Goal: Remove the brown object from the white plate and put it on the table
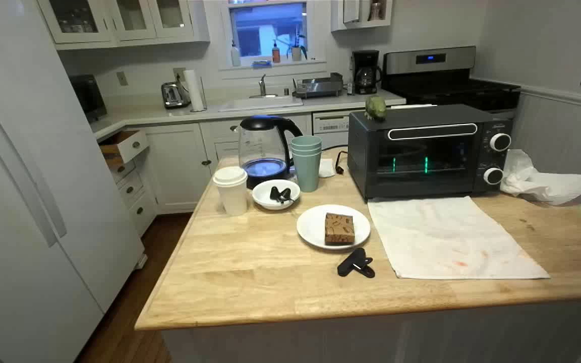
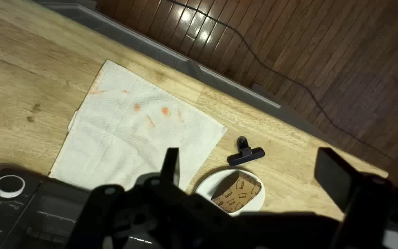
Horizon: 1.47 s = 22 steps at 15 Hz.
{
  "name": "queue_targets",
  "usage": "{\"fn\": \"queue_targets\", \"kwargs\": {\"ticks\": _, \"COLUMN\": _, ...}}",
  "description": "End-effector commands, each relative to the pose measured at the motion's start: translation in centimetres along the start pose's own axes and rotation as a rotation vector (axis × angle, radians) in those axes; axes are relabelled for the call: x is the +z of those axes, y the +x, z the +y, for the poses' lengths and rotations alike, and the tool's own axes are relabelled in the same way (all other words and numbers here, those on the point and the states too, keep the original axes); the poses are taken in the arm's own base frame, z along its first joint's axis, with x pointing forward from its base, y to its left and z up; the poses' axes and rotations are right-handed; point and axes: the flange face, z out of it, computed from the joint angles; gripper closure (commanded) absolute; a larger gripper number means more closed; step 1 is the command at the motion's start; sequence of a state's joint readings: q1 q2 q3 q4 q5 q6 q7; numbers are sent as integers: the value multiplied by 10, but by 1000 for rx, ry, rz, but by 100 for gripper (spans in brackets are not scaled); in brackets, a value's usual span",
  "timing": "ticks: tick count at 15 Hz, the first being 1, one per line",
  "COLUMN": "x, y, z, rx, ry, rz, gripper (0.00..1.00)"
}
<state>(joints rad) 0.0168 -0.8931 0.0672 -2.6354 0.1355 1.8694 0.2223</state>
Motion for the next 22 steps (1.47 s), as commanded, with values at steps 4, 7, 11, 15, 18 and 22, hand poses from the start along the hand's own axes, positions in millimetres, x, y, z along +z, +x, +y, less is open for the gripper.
{"fn": "queue_targets", "kwargs": {"ticks": 4, "x": -1, "y": 0, "z": 0, "rx": 0, "ry": 0, "rz": -1, "gripper": 0}}
{"fn": "queue_targets", "kwargs": {"ticks": 7, "x": 7, "y": 19, "z": -25, "rx": 127, "ry": -79, "rz": 14, "gripper": 0}}
{"fn": "queue_targets", "kwargs": {"ticks": 11, "x": 42, "y": 53, "z": -95, "rx": 239, "ry": -171, "rz": 94, "gripper": 0}}
{"fn": "queue_targets", "kwargs": {"ticks": 15, "x": 72, "y": 104, "z": -119, "rx": 383, "ry": -314, "rz": 99, "gripper": 0}}
{"fn": "queue_targets", "kwargs": {"ticks": 18, "x": 80, "y": 154, "z": -106, "rx": 467, "ry": -435, "rz": 58, "gripper": 0}}
{"fn": "queue_targets", "kwargs": {"ticks": 22, "x": 102, "y": 198, "z": -94, "rx": 523, "ry": -579, "rz": -20, "gripper": 0}}
